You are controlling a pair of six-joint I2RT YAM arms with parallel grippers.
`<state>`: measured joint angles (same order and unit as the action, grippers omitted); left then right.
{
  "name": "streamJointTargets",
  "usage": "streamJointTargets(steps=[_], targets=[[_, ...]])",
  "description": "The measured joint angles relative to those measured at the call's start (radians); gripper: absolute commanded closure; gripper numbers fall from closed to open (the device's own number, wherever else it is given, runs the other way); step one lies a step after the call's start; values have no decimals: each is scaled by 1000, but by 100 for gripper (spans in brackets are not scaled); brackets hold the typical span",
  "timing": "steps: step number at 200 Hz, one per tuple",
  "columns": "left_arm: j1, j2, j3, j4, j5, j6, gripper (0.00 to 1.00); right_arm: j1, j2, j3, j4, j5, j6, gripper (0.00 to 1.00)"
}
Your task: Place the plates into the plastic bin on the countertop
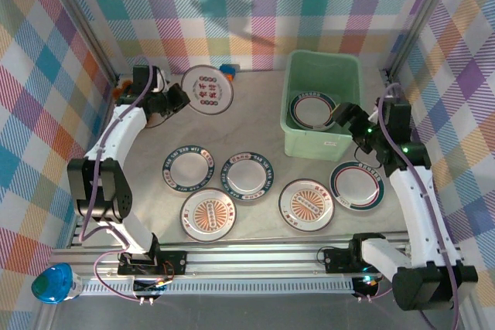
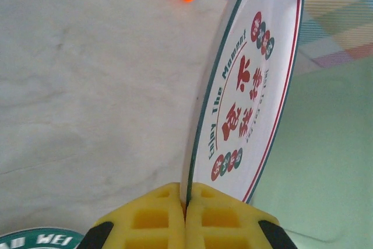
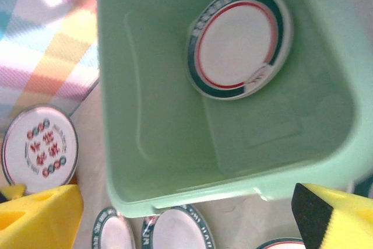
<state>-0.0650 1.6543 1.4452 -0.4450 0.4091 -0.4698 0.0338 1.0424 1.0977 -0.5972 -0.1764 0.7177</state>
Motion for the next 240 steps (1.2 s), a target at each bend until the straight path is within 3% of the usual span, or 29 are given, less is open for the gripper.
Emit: streamJointTargets(steps=[54, 95, 151, 240], targets=[[-111, -29, 132, 27, 55, -40, 100, 80, 121, 112, 109, -189, -53, 16], [-212, 10, 241, 86, 130, -93, 100, 156, 171, 142, 194, -248, -72, 24], [-299, 89, 268, 163, 196, -160, 100, 176, 223, 142, 313, -255, -56, 32], [-348, 101, 269, 197, 222, -208, 100, 176, 320, 143, 415, -171, 3, 53]])
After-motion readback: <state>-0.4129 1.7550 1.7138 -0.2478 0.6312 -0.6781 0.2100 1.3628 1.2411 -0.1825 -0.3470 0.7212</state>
